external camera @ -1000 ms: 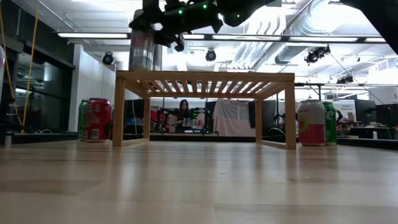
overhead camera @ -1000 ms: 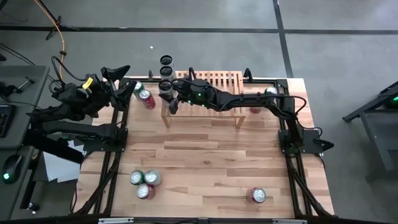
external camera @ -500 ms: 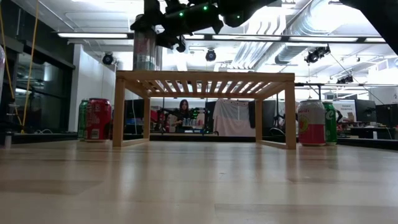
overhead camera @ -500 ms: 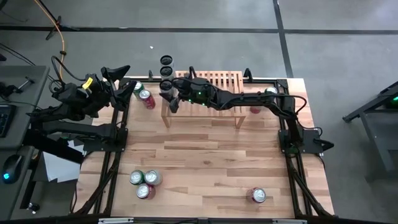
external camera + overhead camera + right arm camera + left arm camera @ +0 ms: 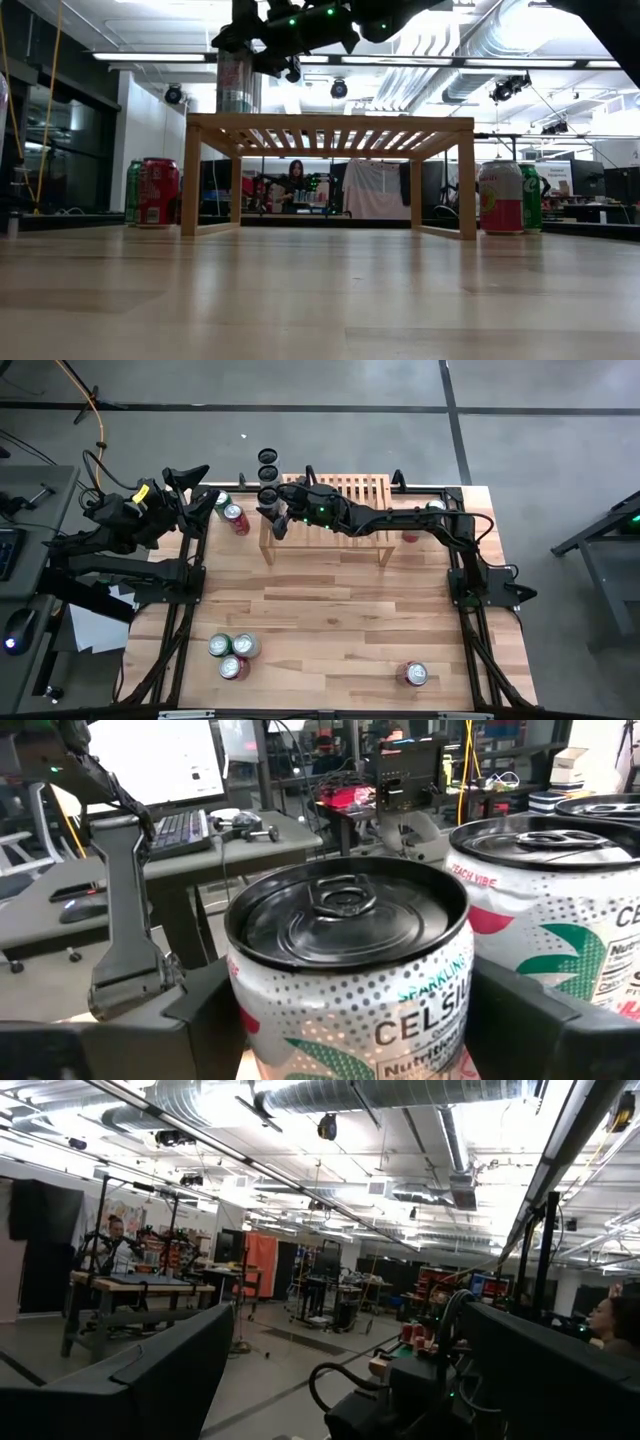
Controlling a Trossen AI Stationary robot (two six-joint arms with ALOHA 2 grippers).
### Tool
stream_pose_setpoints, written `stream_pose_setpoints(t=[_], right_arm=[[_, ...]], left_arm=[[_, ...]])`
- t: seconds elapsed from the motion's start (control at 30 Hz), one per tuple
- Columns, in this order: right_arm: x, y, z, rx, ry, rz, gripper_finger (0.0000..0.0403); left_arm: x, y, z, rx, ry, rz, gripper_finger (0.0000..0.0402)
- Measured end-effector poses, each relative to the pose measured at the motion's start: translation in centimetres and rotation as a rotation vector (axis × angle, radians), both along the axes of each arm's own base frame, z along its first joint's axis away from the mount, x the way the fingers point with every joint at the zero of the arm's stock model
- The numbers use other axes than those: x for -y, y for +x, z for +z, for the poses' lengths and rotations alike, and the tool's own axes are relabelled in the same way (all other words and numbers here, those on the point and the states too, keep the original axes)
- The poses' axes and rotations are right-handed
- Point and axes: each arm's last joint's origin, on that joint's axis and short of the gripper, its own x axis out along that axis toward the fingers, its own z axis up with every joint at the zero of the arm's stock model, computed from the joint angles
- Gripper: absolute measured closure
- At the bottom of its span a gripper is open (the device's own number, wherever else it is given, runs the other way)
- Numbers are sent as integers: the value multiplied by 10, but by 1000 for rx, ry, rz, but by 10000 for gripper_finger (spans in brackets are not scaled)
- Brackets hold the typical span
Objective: Place canned beverage on shelf
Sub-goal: Put the white-pink soda can on the shelf aligned with the other white-pink soda cans
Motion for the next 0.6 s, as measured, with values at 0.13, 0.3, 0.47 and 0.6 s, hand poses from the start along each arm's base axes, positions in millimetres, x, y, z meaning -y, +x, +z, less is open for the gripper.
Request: stream_pose_setpoints(t=[0.13, 0.3, 0.47, 0.6], right_arm=[[0, -2, 2, -13, -18, -2, 112], [-1, -4, 4, -34, -28, -1, 112], [-1, -4, 5, -40, -26, 2, 112], [-1, -4, 5, -42, -26, 3, 112]], left_arm=[[0, 0, 0, -1, 0, 0, 16], [0, 0, 0, -1, 1, 0, 16], [0, 0, 0, -1, 2, 0, 16], [0, 0, 0, -2, 2, 1, 16]])
